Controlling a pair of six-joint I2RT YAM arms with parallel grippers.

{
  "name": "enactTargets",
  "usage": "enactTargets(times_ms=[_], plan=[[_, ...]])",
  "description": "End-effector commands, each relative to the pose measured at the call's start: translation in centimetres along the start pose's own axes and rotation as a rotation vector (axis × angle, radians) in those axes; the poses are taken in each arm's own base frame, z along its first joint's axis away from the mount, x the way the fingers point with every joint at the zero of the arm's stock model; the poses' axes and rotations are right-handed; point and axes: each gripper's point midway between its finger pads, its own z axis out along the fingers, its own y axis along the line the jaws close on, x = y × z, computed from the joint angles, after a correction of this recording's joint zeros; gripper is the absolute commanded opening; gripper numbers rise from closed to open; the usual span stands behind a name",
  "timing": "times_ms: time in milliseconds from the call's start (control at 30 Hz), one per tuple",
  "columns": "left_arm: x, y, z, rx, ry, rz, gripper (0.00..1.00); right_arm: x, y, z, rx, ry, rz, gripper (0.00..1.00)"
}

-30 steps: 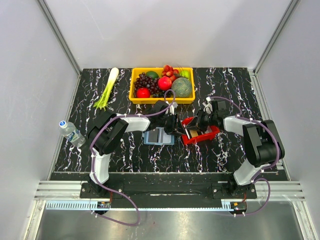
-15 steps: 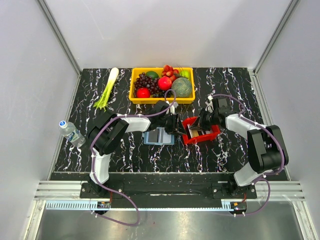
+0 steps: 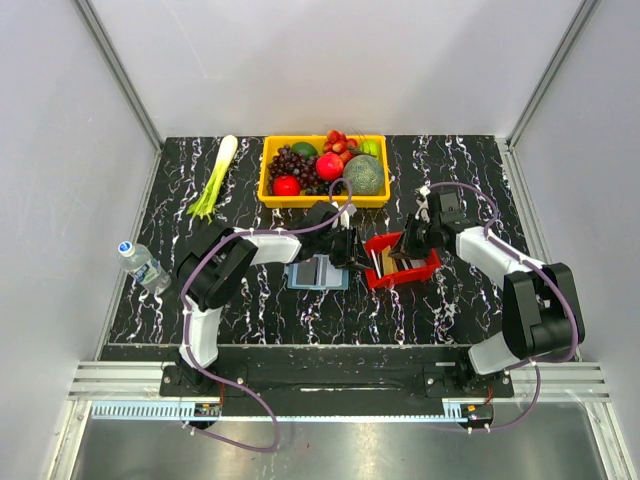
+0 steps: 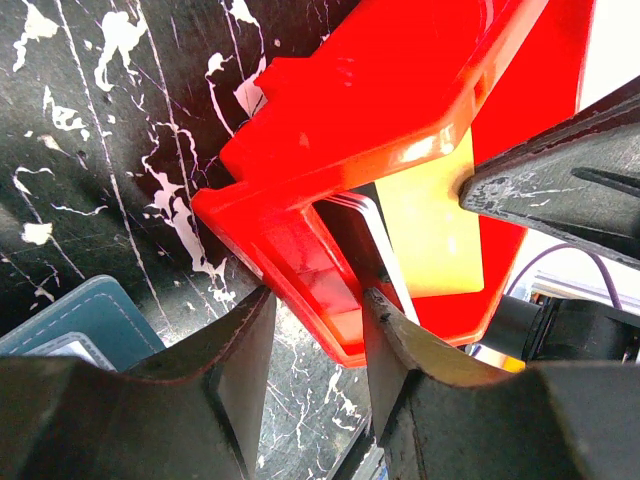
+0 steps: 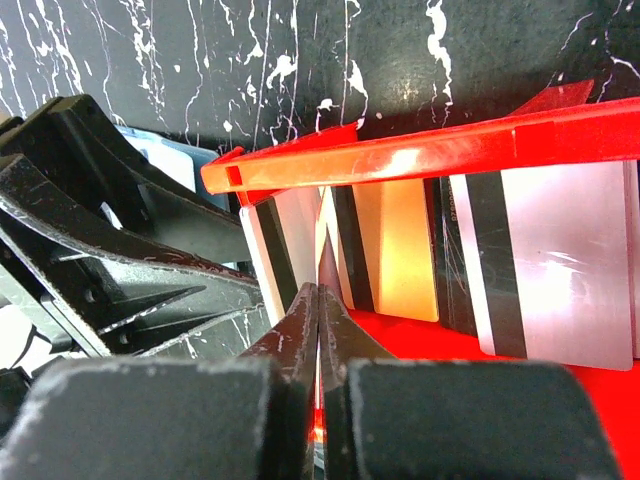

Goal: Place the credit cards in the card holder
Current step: Pick up the credit card from the storage box.

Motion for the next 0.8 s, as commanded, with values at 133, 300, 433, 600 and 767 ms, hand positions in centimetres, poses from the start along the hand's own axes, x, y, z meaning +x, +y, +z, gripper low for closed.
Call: enactTargets(times_ms=[133, 300, 433, 600, 767], plan=[[-1.2, -0.4, 0.6, 0.012, -0.045, 0.037, 0.43, -0.6, 0.4, 0.1, 0.037, -0.009, -0.091, 0.00], [-1.1, -0.4, 0.6, 0.011, -0.043, 0.038, 0.43, 0.1, 0.3, 0.9, 0.051, 0.019, -0.103, 0.01], [-1.2, -0.5, 0.6, 0.012, -0.045, 0.037, 0.43, 0.4, 0.5, 1.3, 0.062, 0.036, -0.115, 0.02], [-1.2, -0.5, 0.7, 0.014, -0.042, 0.040, 0.43, 0.7, 0.7, 1.7, 0.063, 0.050, -0.125, 0.06], [-1.2, -0.6, 0.6, 0.016, -0.044, 0.041, 0.43, 1.3, 0.4, 2.3, 0.083, 0.078, -0.127, 0.10]])
